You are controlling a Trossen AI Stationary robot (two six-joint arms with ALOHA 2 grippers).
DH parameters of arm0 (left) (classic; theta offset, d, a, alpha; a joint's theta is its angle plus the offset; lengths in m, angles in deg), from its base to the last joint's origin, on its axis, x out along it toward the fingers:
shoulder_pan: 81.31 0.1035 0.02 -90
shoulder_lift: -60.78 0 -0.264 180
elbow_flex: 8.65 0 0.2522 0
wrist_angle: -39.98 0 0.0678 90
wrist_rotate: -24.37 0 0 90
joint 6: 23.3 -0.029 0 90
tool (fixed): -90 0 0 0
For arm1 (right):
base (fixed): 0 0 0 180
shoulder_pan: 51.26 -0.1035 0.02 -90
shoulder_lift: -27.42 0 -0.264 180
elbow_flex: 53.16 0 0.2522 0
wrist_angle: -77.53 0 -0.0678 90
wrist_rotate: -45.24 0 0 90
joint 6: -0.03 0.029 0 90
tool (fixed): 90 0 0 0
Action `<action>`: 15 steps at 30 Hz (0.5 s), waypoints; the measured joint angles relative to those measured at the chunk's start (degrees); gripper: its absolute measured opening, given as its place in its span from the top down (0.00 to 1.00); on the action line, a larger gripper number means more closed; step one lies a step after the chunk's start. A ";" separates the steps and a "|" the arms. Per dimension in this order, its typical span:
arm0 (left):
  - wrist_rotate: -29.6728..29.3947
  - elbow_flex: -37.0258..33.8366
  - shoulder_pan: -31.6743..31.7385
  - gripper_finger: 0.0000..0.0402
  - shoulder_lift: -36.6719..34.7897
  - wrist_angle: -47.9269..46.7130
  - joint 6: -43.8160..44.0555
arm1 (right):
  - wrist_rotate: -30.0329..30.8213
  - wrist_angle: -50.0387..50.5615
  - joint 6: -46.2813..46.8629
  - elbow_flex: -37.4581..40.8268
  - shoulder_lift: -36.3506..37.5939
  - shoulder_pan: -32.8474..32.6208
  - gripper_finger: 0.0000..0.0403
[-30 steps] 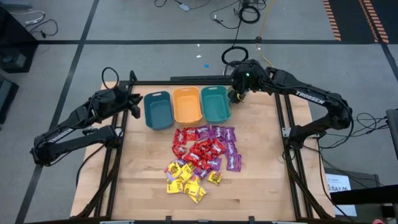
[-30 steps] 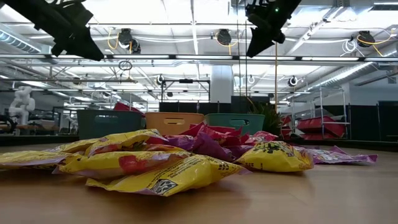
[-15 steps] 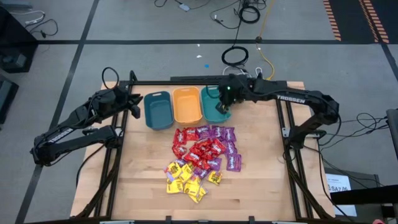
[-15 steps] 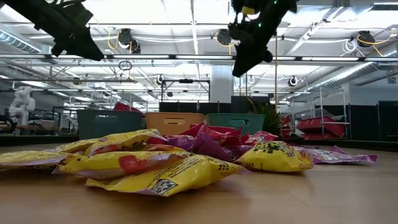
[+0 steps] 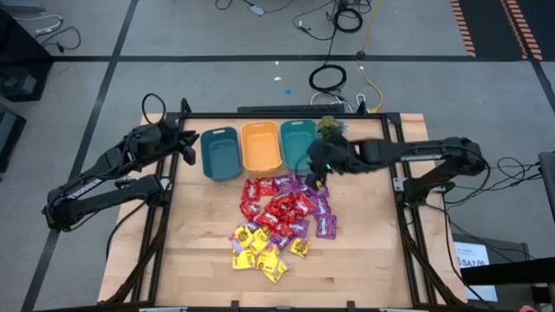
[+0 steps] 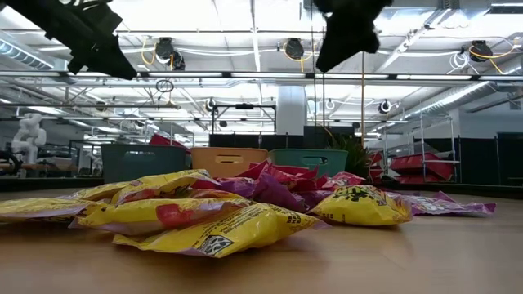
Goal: Sort candy
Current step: Put the purple candy into the green bin
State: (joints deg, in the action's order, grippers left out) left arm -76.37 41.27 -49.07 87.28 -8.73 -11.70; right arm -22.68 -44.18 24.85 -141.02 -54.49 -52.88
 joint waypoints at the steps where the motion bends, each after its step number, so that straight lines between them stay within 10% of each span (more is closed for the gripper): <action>1: 0.00 0.00 -0.01 0.76 0.00 0.01 0.02 | 1.48 -2.17 0.92 2.50 1.45 -1.82 0.79; 10: 6.59 0.00 -0.01 0.76 0.14 -1.49 -0.05 | 7.03 -29.19 16.34 37.32 22.72 -12.68 0.79; 15: 10.21 0.00 -0.07 0.76 1.10 -1.30 -0.09 | 6.92 -35.42 15.66 44.21 29.64 -13.08 0.79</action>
State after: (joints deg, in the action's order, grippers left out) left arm -66.16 41.27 -49.14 88.38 -10.03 -11.79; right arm -15.76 -79.59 40.51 -96.81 -24.85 -65.96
